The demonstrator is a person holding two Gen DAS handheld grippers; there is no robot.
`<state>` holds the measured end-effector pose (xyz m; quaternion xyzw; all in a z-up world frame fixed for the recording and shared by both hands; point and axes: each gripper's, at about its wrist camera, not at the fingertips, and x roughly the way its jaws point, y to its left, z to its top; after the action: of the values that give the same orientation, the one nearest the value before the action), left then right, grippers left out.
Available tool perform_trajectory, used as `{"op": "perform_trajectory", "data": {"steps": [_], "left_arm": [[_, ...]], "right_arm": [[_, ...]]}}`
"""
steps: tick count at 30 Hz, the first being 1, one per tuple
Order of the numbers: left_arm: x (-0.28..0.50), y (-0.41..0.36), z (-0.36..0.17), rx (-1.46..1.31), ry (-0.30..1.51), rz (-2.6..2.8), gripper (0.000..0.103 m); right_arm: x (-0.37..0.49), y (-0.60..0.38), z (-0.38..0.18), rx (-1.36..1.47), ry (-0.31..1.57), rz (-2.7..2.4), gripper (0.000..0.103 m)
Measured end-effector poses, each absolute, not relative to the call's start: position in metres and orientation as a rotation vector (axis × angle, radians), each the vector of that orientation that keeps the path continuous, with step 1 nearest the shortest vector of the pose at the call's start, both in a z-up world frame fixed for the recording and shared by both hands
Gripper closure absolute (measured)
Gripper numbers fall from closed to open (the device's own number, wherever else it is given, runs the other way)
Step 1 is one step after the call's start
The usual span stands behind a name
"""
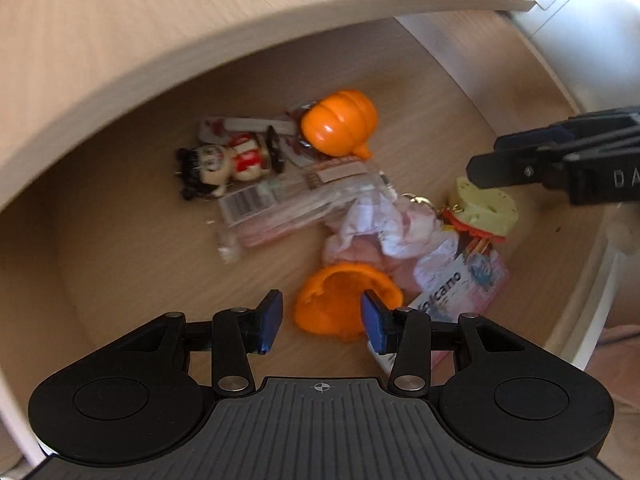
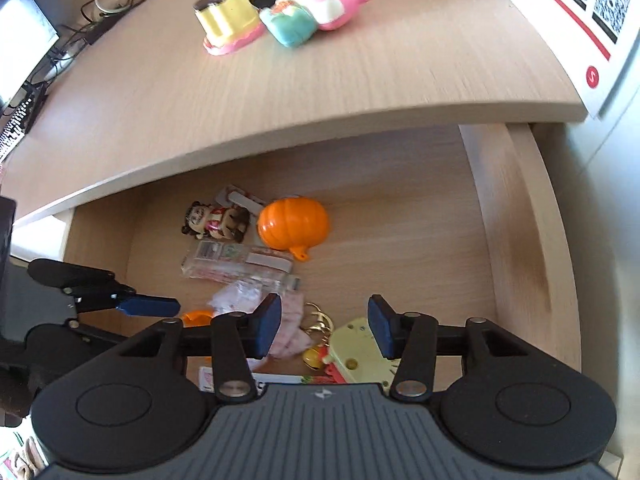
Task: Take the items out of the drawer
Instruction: 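Grasp the orange toy with the left gripper while the right gripper grasps the clear plastic wrap, then carry the orange toy and plastic wrap onto the desk and open both grippers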
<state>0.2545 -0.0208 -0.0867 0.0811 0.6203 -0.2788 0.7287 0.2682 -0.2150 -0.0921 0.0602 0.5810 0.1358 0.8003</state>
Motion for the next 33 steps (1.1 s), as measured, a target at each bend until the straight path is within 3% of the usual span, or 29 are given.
{"op": "perform_trajectory", "data": {"steps": [1,2,3,5,8,14,17,22,24,25,26,33], "left_arm": [[0.254,-0.023,-0.089,0.177,1.368,-0.624,0.058],[0.254,-0.024,-0.091,0.173,1.371,-0.634,0.066],[0.254,-0.025,-0.092,0.170,1.376,-0.641,0.083],[0.254,-0.022,-0.096,0.160,1.416,-0.620,0.087],[0.257,-0.013,-0.098,0.079,1.480,-0.576,0.087],[0.240,0.017,-0.072,0.031,1.435,-0.500,0.088],[0.227,0.033,-0.052,-0.016,1.412,-0.453,0.089],[0.208,0.048,-0.024,-0.047,1.345,-0.434,0.089],[0.204,0.056,-0.016,-0.063,1.326,-0.434,0.089],[0.200,0.058,-0.014,-0.079,1.319,-0.436,0.089],[0.195,0.058,-0.011,-0.088,1.310,-0.438,0.089],[0.181,0.063,0.051,-0.120,1.141,-0.493,0.089]], "right_arm": [[0.267,-0.214,-0.091,0.125,1.247,0.289,0.055],[0.266,-0.216,-0.091,0.124,1.248,0.288,0.055],[0.264,-0.218,-0.088,0.126,1.248,0.287,0.055],[0.266,-0.221,-0.088,0.139,1.248,0.288,0.055],[0.269,-0.219,-0.090,0.153,1.253,0.296,0.055],[0.274,-0.190,-0.096,0.118,1.266,0.375,0.054],[0.277,-0.172,-0.102,0.101,1.306,0.440,0.043],[0.278,-0.131,-0.128,-0.045,1.386,0.491,0.043],[0.276,-0.119,-0.135,-0.120,1.411,0.479,0.056],[0.274,-0.115,-0.135,-0.147,1.413,0.473,0.077],[0.272,-0.114,-0.132,-0.153,1.412,0.473,0.089],[0.244,-0.146,-0.038,0.006,1.202,0.471,0.095]]}}
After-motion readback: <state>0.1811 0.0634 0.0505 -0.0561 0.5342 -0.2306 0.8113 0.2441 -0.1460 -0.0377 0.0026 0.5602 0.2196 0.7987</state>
